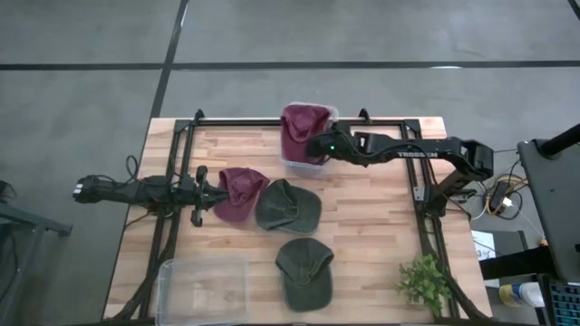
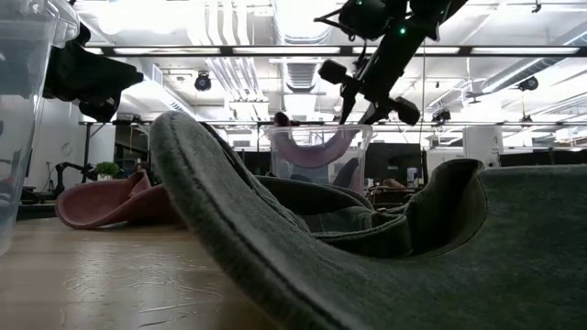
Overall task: Pick & Place hat
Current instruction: Put the bottom red cap into the top transparent bin, then put the bottom black cap into the bottom transparent bin
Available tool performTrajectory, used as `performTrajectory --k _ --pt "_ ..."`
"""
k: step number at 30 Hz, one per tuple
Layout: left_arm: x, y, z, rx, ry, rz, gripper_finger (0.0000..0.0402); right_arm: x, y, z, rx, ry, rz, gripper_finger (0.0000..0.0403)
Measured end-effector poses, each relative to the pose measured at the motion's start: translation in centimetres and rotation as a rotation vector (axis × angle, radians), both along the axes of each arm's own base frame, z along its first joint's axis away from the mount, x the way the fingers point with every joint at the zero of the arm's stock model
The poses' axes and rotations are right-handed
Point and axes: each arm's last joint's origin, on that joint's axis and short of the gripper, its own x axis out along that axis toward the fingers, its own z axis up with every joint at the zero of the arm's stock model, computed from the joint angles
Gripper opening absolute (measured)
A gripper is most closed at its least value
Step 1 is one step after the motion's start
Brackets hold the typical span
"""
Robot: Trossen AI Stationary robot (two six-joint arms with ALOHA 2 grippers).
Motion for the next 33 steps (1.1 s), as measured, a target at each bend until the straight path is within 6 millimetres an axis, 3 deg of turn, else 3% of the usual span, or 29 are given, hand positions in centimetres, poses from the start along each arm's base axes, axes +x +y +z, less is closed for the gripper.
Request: performTrajectory --k 8,18,33 --pt "0.0 0.0 0.0 0.0 0.0 0.0 0.006 -1.8 0.5 2.3 -0.021 0.034 0.037 0.0211" --pt "0.0 0.0 0.0 0.0 0.0 0.0 0.006 -3.0 5.1 5.3 0.028 -0.051 0.348 0.023" --pt "0.0 0.0 0.0 0.0 0.001 0.001 0.006 -1.8 13.3 3.9 0.207 -0.055 0.595 0.0224"
